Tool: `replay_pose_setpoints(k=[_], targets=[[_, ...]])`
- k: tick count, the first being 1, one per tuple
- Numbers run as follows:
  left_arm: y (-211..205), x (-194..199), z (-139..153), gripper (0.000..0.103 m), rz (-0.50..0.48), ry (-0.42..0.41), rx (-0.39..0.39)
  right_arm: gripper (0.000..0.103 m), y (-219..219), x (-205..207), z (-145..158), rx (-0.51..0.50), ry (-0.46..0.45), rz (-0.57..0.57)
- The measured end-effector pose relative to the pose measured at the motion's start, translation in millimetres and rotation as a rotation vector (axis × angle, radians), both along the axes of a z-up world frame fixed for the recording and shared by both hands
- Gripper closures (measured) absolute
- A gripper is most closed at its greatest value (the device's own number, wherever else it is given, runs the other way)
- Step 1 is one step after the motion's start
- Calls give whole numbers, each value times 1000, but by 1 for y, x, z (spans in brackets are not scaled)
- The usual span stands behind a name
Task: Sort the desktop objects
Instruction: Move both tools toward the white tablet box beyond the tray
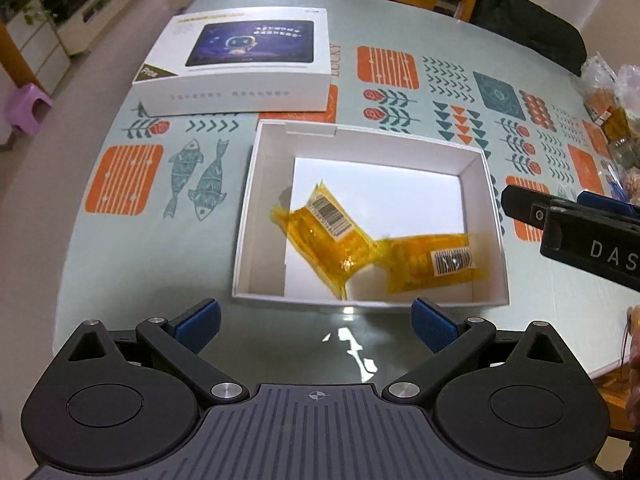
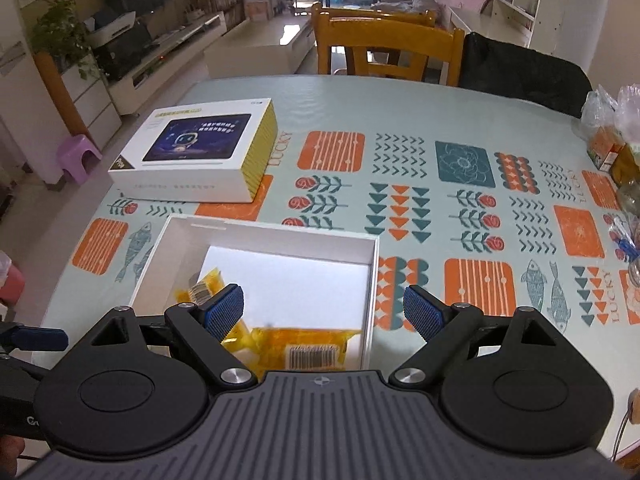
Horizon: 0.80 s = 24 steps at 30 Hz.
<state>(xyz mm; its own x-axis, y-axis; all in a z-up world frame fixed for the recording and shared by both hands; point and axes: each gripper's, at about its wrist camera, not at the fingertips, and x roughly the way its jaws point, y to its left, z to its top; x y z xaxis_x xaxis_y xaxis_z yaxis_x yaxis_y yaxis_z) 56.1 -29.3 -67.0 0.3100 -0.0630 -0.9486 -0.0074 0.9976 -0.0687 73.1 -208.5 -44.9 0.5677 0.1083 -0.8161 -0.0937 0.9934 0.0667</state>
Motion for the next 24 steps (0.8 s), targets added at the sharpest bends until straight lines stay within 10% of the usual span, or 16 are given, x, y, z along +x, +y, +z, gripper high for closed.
replay_pose_setpoints(k=[24], targets=[[80,43,16,0,-13,-30,-34,0,75,20,3,-4,36,-72]])
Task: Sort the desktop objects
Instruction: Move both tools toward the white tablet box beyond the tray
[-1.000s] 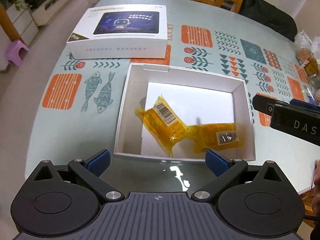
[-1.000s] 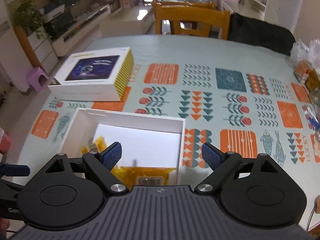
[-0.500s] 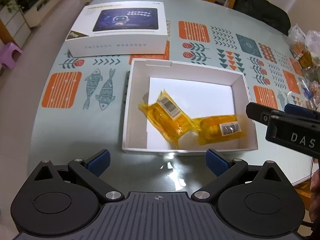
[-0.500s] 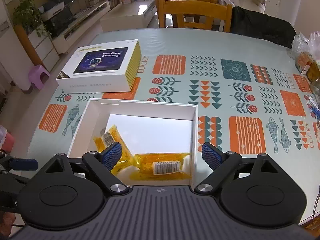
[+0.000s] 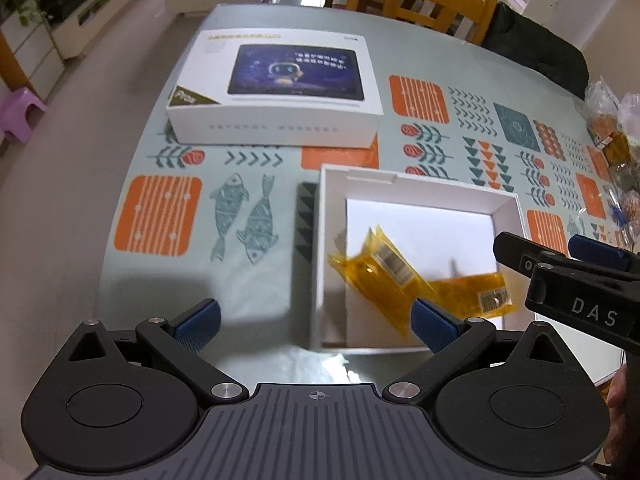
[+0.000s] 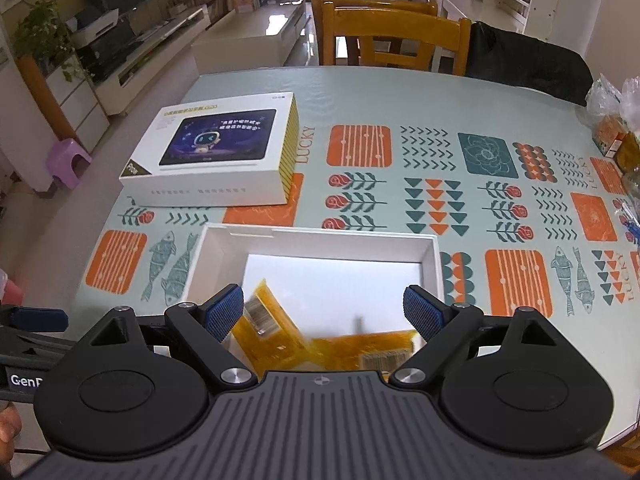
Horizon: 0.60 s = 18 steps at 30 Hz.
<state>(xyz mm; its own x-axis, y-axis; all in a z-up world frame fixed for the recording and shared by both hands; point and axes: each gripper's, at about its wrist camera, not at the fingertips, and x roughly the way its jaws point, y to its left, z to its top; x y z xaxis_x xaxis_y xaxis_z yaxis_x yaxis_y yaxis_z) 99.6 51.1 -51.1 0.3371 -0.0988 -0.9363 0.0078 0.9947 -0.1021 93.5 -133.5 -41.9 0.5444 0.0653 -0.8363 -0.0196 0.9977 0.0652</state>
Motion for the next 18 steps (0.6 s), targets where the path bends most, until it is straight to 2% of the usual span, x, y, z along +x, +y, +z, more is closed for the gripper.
replay_pose_setpoints(k=[7,18], targets=[[24,20,-2,0,-34,-4,0,0,13,14,-7,106,16,-24],[66,72,-13,0,-62,3,8,0,39,47,-9,39,-8,-68]])
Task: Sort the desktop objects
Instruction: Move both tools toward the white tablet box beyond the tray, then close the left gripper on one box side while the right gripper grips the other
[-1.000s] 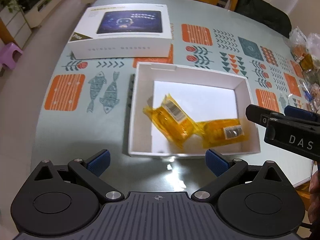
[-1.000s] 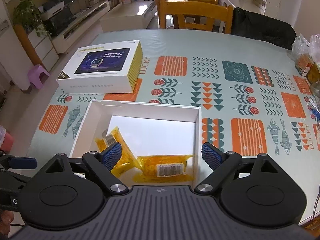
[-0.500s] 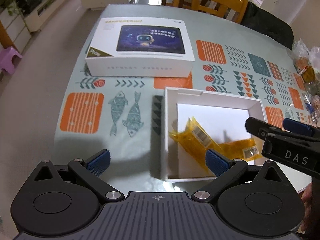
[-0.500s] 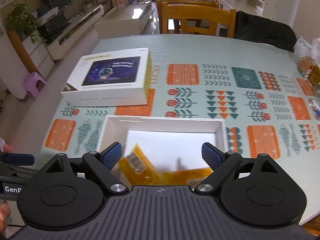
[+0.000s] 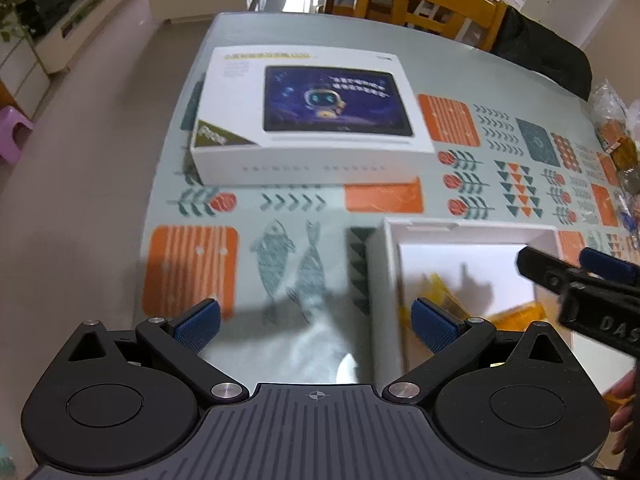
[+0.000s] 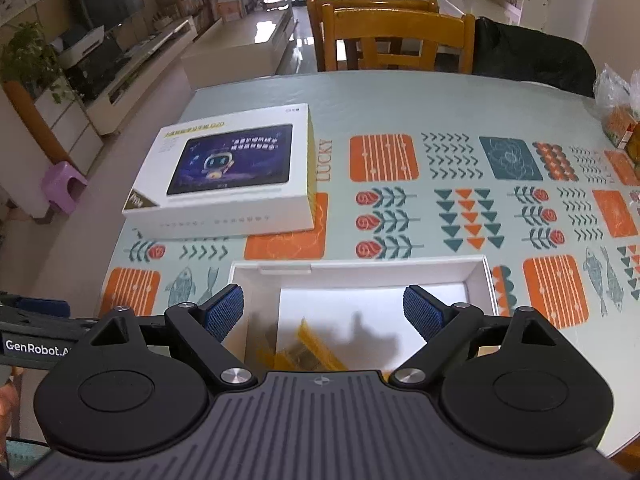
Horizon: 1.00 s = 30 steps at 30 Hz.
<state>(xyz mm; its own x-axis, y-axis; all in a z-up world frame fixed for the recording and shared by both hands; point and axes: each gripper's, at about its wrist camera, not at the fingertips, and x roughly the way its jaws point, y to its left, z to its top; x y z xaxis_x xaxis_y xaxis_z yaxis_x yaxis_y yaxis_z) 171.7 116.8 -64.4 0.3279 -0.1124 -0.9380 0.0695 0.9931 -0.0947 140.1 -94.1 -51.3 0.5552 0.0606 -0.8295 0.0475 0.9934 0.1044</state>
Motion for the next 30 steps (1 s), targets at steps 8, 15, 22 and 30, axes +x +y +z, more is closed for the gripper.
replay_pose_setpoints(k=[8,15,22,30], targets=[[35,58,-7,0,-7,9,20,0,14,57,-4,40,12,-30],[55,102,-21,0,-1,49,14,0,31,99,-8,46,26,-14],[68,139,-31,0,-35,59,34,0,33,138,-25,68,93,-22],[88,168,-35,0,-28,86,-29,0,24,190,-47,104,104,11]])
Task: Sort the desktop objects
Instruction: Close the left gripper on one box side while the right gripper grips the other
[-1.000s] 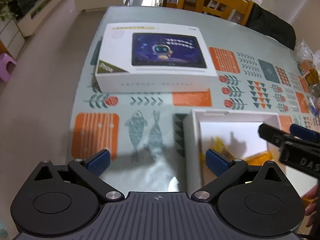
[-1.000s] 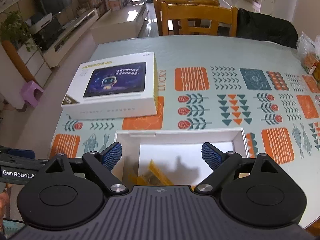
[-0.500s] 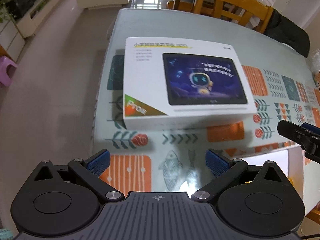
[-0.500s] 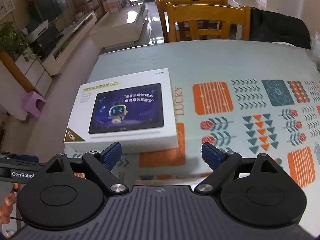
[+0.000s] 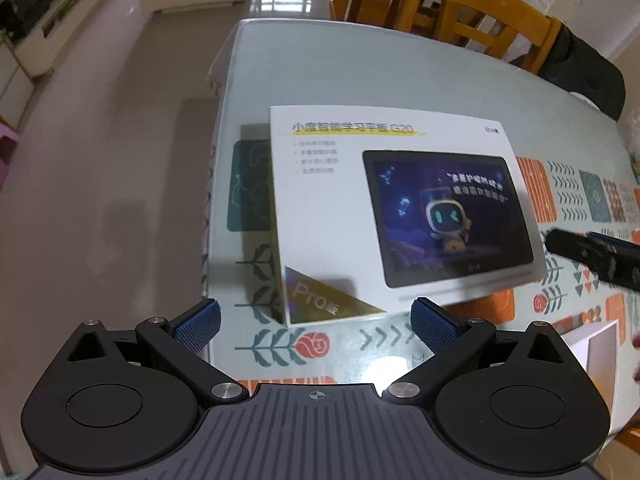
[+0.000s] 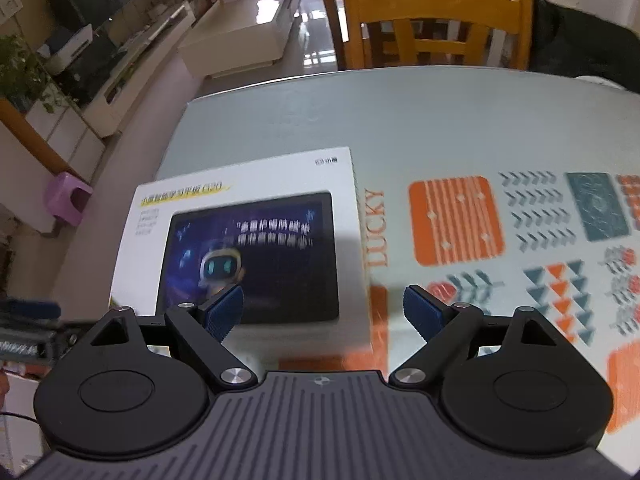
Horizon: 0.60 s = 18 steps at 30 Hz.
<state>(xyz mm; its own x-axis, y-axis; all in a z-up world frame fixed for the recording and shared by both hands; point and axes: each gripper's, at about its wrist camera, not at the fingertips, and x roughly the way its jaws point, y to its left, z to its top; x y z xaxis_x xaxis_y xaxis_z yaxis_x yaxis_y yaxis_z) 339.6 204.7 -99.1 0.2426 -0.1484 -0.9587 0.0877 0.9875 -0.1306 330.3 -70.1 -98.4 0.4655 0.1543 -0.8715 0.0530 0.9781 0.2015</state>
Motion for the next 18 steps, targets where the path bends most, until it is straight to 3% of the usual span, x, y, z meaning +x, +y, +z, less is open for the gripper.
replay_pose_setpoints(k=[6,15,18], targets=[[13,7,-10,0,-3,42,-31,0,-18,47,-22,170,9,26],[43,22,-27,0,29,74,-194,0,5,72,-37,140,39,87],[52,29,-32,0,39,64,-208,0,10,74,-36,134,31,81]])
